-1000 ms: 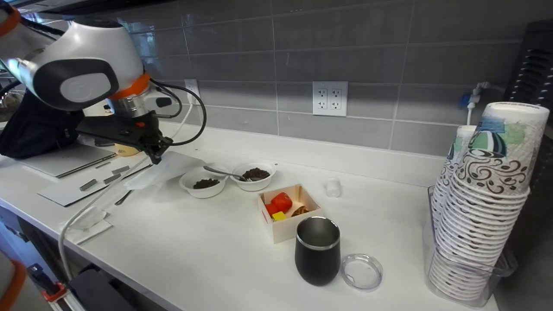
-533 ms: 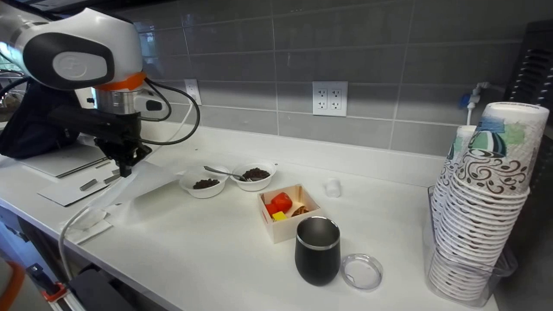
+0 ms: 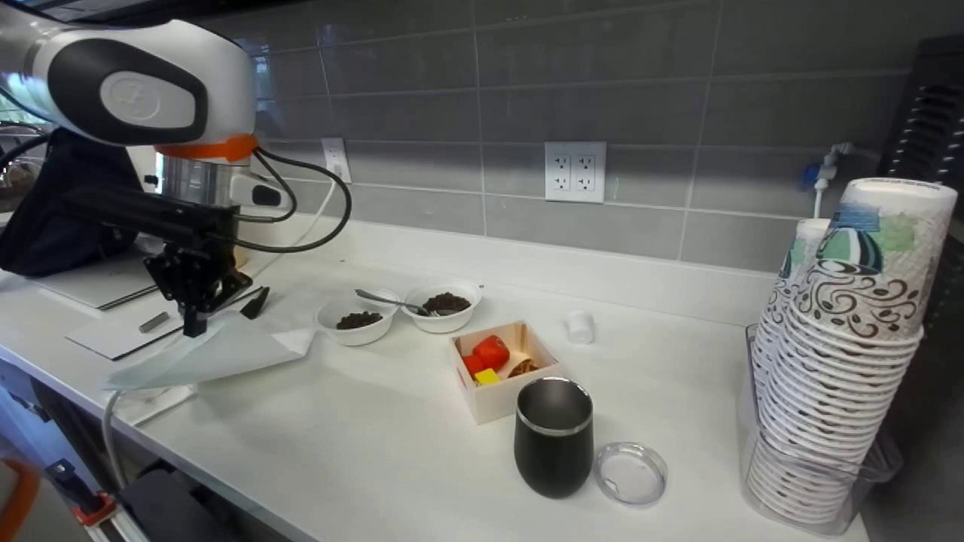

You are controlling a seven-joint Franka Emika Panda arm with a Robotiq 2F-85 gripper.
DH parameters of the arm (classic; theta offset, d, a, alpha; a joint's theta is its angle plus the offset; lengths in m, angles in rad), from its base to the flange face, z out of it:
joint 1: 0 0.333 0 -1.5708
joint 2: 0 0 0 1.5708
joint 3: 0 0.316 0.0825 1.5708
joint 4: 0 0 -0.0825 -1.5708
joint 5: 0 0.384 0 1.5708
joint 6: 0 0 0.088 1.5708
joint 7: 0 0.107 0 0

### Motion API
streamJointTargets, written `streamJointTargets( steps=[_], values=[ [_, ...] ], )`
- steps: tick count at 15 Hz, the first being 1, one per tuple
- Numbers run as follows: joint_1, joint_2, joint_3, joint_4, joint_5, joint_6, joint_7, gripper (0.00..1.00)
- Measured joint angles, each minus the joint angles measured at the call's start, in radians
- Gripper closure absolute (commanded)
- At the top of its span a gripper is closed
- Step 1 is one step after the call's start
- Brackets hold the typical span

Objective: Unfold the paper towel

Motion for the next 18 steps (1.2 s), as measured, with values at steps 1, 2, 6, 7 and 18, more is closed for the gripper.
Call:
streamJointTargets(
  steps=[1,2,6,7,18],
  values=[
    [-0.017,0.001,0.008,-0.002,-0.017,-0.012,0.004,1.00],
    [-0.037,0.004,0.018,-0.004,-0.032,-0.020,0.006,1.00],
    [-0.136,0.020,0.074,-0.011,-0.077,-0.023,0.007,1.00],
    [-0.160,0.023,0.092,-0.011,-0.086,-0.021,0.007,1.00],
    [-0.429,0.035,0.377,-0.011,-0.095,0.179,0.012,1.00]
  ],
)
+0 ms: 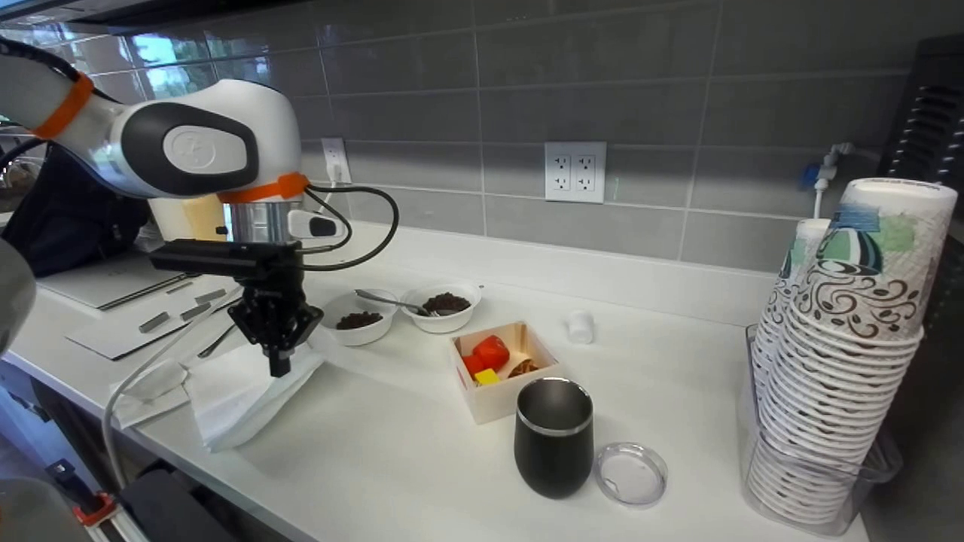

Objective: Unfold the paper towel

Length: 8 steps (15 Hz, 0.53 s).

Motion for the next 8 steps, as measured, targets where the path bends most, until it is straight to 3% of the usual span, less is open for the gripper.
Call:
streamJointTargets(
  steps=[3,4,6,8],
  values=[
    [-0.083,-0.001,0.086,0.000,0.001,0.053,0.007,1.00],
    [-0.109,-0.002,0.110,0.000,0.003,0.071,0.008,0.74],
    [-0.157,-0.007,0.150,0.000,0.008,0.104,0.014,0.66],
    [-0.191,-0.015,0.176,0.001,0.019,0.130,0.015,0.51]
  ],
)
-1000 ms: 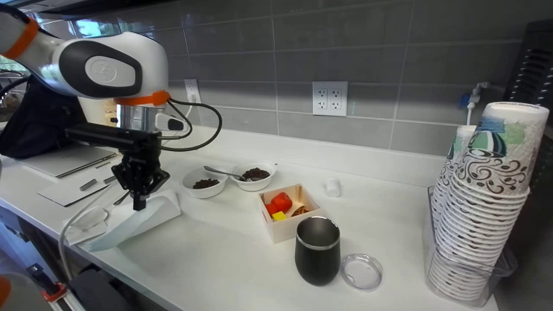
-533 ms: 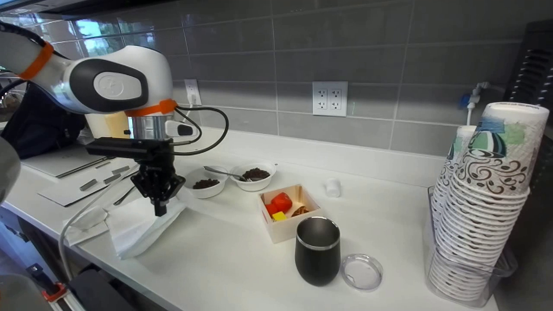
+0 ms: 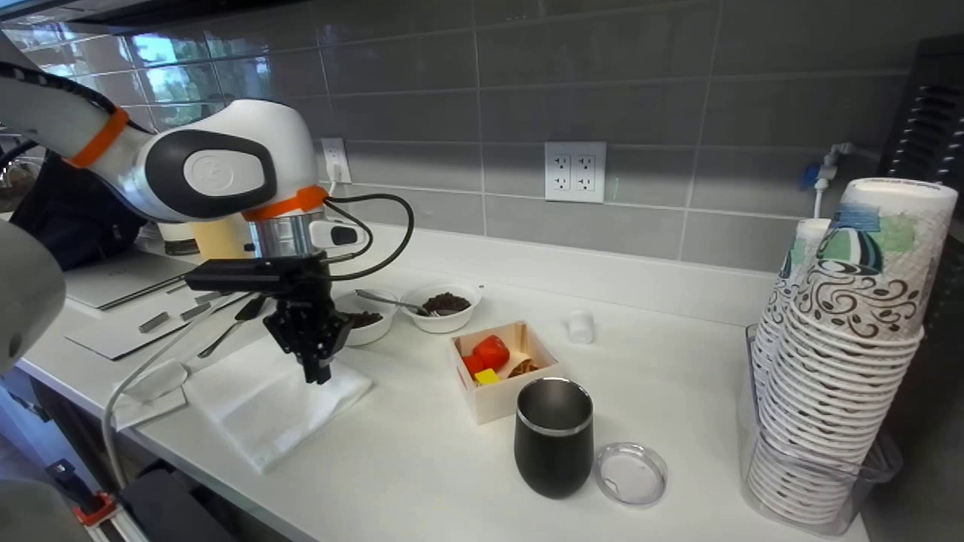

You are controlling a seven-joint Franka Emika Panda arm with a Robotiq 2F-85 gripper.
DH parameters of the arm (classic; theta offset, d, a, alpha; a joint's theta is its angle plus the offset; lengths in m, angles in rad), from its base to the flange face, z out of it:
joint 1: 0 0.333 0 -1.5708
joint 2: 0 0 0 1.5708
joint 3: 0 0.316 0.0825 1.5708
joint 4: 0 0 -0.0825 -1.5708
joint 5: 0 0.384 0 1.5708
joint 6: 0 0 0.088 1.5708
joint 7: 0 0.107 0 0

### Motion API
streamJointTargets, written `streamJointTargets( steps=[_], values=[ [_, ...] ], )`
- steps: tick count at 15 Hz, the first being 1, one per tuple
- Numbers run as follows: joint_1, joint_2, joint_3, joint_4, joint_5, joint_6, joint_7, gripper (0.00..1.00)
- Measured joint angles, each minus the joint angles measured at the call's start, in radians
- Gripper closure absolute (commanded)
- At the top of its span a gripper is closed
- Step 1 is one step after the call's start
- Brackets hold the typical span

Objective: Unfold the paper towel

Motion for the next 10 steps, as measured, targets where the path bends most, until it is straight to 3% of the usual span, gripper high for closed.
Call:
streamJointTargets(
  steps=[6,10],
  values=[
    [0.013,-0.031,-0.020,0.010,0.091,0.046,-0.002,0.05],
    [0.063,-0.085,-0.077,0.018,0.153,0.047,-0.001,0.00]
  ],
)
